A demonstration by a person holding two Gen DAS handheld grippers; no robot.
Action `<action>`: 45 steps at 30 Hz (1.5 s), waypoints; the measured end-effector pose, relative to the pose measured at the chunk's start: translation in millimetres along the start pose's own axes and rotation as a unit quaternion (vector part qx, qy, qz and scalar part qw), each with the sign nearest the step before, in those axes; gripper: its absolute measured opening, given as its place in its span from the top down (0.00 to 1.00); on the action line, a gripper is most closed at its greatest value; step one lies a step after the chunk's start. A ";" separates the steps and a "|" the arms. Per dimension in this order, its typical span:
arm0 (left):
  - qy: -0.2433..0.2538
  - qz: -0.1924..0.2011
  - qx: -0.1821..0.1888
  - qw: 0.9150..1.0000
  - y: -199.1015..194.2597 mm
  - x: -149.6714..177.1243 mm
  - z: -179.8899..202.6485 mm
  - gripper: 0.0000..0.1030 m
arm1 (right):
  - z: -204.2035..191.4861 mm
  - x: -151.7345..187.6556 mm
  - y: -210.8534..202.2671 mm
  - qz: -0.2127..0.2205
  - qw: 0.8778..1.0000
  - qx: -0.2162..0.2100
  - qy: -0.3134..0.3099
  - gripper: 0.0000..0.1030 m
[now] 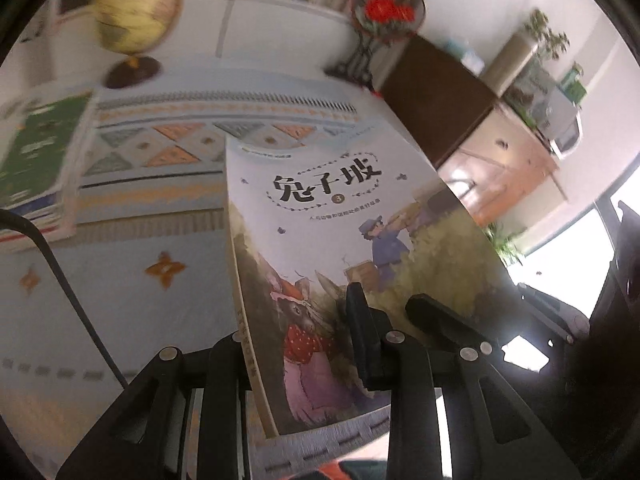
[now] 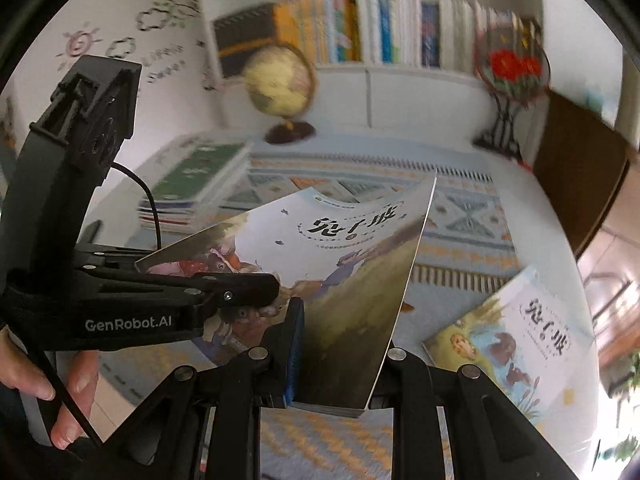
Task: Organize books
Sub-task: 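Carry the dressed-rabbits book with both grippers onto the stack, then lower the book onto the stack and open both grippers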
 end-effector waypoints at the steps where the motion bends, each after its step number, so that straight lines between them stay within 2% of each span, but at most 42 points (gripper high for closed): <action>1: 0.003 0.010 -0.010 1.000 -14.6 1.4 -0.4 0.76 | -6.7 -1.3 -7.7 0.007 1.000 -0.006 -0.003 0.78; 5: 0.018 0.056 -0.048 0.997 -64.6 1.9 -4.5 0.76 | -41.5 -10.2 -37.8 0.046 0.998 -0.037 -0.008 0.77; 9: 0.002 0.087 -0.072 0.994 -102.4 -6.6 -26.7 0.76 | -79.3 -25.1 -48.7 0.066 0.996 -0.060 -0.017 0.76; 13: -0.013 0.122 -0.083 0.989 -128.1 -16.6 -59.7 0.76 | -118.3 -41.1 -46.4 0.080 0.993 -0.077 -0.038 0.74; 16: -0.016 0.144 -0.097 0.985 -133.8 -28.0 -90.1 0.75 | -144.1 -54.4 -29.7 0.085 0.992 -0.085 -0.039 0.74; 18: -0.020 0.150 -0.098 0.984 -135.1 -38.2 -119.7 0.75 | -161.3 -63.3 -8.8 0.089 0.991 -0.088 -0.043 0.74; 21: -0.030 0.137 -0.093 0.986 -126.1 -59.6 -168.1 0.76 | -185.5 -78.4 34.4 0.080 0.992 -0.092 -0.038 0.74; 24: -0.014 0.129 -0.093 0.987 -111.6 -82.1 -214.1 0.75 | -206.5 -94.6 84.7 0.068 0.993 -0.095 -0.026 0.74; 26: -0.004 0.122 -0.098 0.988 -96.5 -97.0 -245.7 0.75 | -216.5 -105.6 121.7 0.056 0.993 -0.100 -0.015 0.74; 32: -0.022 0.096 -0.084 0.992 -48.9 -128.2 -323.0 0.74 | -238.5 -129.6 225.7 0.021 0.995 -0.092 -0.009 0.74; 37: -0.049 0.091 -0.079 0.992 -22.2 -138.0 -361.4 0.74 | -241.6 -142.4 290.5 -0.013 0.996 -0.092 0.006 0.74; 42: -0.111 0.080 -0.054 0.989 -1.3 -129.5 -388.4 0.74 | -240.9 -137.3 318.4 -0.036 0.996 -0.082 0.014 0.73; 45: -0.124 0.065 -0.053 0.989 3.8 -118.3 -391.1 0.72 | -238.3 -124.3 324.0 -0.057 0.995 -0.082 0.030 0.72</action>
Point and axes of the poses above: each gripper's, at about its wrist camera, not at the fingertips, and y roughly the way its jaws point, z to its right, x to its underside, the point moved 3 cm from there along y, roughly the way its jaws point, and after that the axes turned 13 degrees about z, right-handed, at the moved point
